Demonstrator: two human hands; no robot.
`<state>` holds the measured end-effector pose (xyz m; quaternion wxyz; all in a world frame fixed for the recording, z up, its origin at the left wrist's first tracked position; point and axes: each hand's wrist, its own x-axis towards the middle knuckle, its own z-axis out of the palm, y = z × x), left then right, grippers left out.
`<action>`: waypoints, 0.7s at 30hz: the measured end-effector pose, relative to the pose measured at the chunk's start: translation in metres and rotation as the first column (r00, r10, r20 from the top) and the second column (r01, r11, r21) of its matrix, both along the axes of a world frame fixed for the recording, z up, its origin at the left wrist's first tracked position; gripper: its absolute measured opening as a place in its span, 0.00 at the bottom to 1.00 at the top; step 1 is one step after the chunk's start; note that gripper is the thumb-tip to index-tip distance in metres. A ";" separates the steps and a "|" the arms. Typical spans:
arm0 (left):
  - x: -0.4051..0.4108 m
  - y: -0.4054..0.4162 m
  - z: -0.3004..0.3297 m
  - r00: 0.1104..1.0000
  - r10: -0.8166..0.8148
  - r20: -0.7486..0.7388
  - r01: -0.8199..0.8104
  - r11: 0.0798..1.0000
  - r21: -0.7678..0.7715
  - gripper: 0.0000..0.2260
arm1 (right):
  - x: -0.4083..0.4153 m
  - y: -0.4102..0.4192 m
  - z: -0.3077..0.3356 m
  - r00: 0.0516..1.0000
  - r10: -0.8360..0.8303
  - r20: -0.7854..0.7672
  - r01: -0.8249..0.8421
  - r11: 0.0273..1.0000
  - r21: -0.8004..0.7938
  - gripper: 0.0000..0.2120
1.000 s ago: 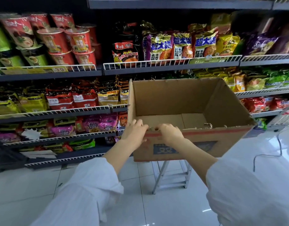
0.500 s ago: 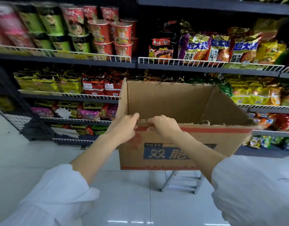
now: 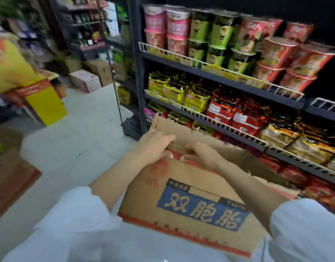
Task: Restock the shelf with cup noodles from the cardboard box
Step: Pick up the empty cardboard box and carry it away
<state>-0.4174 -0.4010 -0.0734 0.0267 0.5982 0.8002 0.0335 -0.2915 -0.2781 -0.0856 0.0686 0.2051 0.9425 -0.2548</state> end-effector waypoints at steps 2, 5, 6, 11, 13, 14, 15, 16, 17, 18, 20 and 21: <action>-0.047 -0.020 0.000 0.999 0.039 -0.037 -0.040 0.999 -0.033 0.12 | -0.053 -0.017 -0.005 0.999 0.046 -0.022 -0.047 0.998 -0.040 0.16; -0.114 -0.050 -0.001 0.987 0.138 -0.080 -0.143 0.988 -0.065 0.12 | -0.134 -0.041 -0.013 0.991 0.128 -0.030 -0.130 0.990 -0.057 0.17; -0.136 -0.060 -0.001 0.980 0.174 -0.100 -0.181 0.981 -0.068 0.12 | -0.161 -0.047 -0.016 0.987 0.152 -0.042 -0.155 0.986 -0.069 0.16; -0.243 -0.097 -0.007 0.910 0.345 -0.232 -0.369 0.927 -0.070 0.15 | -0.304 -0.070 -0.034 0.948 0.304 -0.091 -0.313 0.943 -0.113 0.18; -0.288 -0.109 -0.014 0.873 0.437 -0.218 -0.464 0.882 -0.088 0.15 | -0.364 -0.077 -0.038 0.924 0.374 -0.077 -0.381 0.918 -0.111 0.20; -0.312 -0.113 -0.018 0.852 0.478 -0.215 -0.506 0.856 -0.102 0.15 | -0.394 -0.080 -0.039 0.910 0.408 -0.071 -0.414 0.904 -0.109 0.20; -0.336 -0.117 -0.021 0.828 0.519 -0.213 -0.548 0.829 -0.109 0.15 | -0.423 -0.083 -0.040 0.894 0.443 -0.069 -0.448 0.888 -0.108 0.20; -0.360 -0.121 -0.024 0.799 0.564 -0.209 -0.593 0.797 -0.115 0.15 | -0.453 -0.086 -0.041 0.872 0.485 -0.064 -0.489 0.866 -0.106 0.20; -0.382 -0.124 -0.024 0.766 0.610 -0.201 -0.638 0.761 -0.117 0.15 | -0.482 -0.088 -0.041 0.846 0.530 -0.054 -0.533 0.840 -0.101 0.20; -0.402 -0.127 -0.024 0.734 0.652 -0.190 -0.677 0.727 -0.119 0.14 | -0.510 -0.090 -0.040 0.818 0.574 -0.038 -0.574 0.813 -0.093 0.20; -0.443 -0.132 -0.023 0.685 0.705 -0.183 -0.728 0.674 -0.128 0.13 | -0.565 -0.094 -0.038 0.771 0.637 -0.014 -0.636 0.768 -0.080 0.19; -0.462 -0.134 -0.023 0.666 0.724 -0.182 -0.746 0.650 -0.143 0.12 | -0.591 -0.096 -0.039 0.750 0.662 -0.010 -0.660 0.747 -0.077 0.18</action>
